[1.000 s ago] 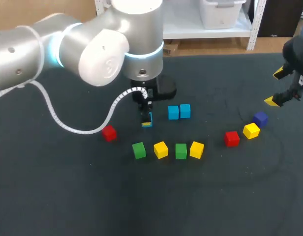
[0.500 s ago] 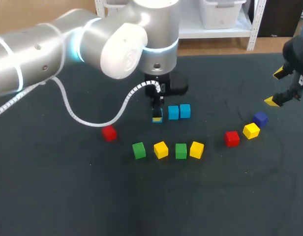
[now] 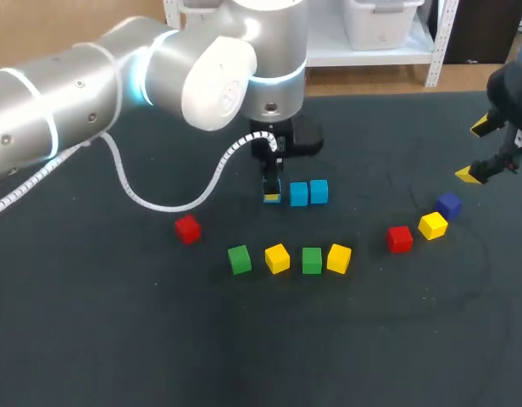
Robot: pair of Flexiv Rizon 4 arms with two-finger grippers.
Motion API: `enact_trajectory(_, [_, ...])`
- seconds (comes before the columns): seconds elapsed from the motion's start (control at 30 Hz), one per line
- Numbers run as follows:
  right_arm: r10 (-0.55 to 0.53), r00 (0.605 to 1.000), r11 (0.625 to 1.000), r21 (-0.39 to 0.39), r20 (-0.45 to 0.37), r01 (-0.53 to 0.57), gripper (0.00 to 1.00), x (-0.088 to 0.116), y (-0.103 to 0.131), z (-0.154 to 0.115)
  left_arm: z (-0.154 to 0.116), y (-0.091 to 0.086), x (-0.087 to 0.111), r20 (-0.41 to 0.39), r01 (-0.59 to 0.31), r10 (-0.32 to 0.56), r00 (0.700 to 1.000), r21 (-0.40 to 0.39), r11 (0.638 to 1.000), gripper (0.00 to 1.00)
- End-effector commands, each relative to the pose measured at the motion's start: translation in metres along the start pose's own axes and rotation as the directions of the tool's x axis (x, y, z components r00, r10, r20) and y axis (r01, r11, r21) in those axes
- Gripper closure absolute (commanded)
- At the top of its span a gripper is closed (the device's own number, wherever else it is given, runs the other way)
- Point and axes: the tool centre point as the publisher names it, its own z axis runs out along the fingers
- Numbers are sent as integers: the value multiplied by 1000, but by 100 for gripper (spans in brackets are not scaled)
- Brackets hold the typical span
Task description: Place the blue cubes, place green cubes on the blue cubes, place the yellow cubes on the green cubes, then place the red cubes on the yellow cubes, and place purple cube on the red cubes.
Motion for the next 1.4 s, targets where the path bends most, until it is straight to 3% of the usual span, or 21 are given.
enact_trajectory(0.03, [0, 1000, 1000, -3, 1, 0, 0, 0, -1, 1, 3, 2, -3, 2, -15, 15, 1000, 2, 1000, 100])
enact_trajectory(1.27, [0, 1000, 1000, -3, 1, 0, 0, 0, -1, 1, 12, 3, -11, 3, -15, 15, 1000, 28, 1000, 100])
enact_trajectory(1.3, [0, 1000, 1000, -3, 1, 0, 0, 0, -1, 1, 12, 2, -11, 2, -15, 15, 1000, 29, 999, 99])
enact_trajectory(1.37, [0, 1000, 1000, -3, 1, 0, 0, 0, -1, 1, 12, 2, -11, 0, -16, 16, 1000, 31, 999, 62])
enact_trajectory(1.4, [0, 1000, 1000, -3, 1, 0, 0, 0, -1, 1, 12, 2, -11, -1, -14, 14, 1000, 33, 999, 57])
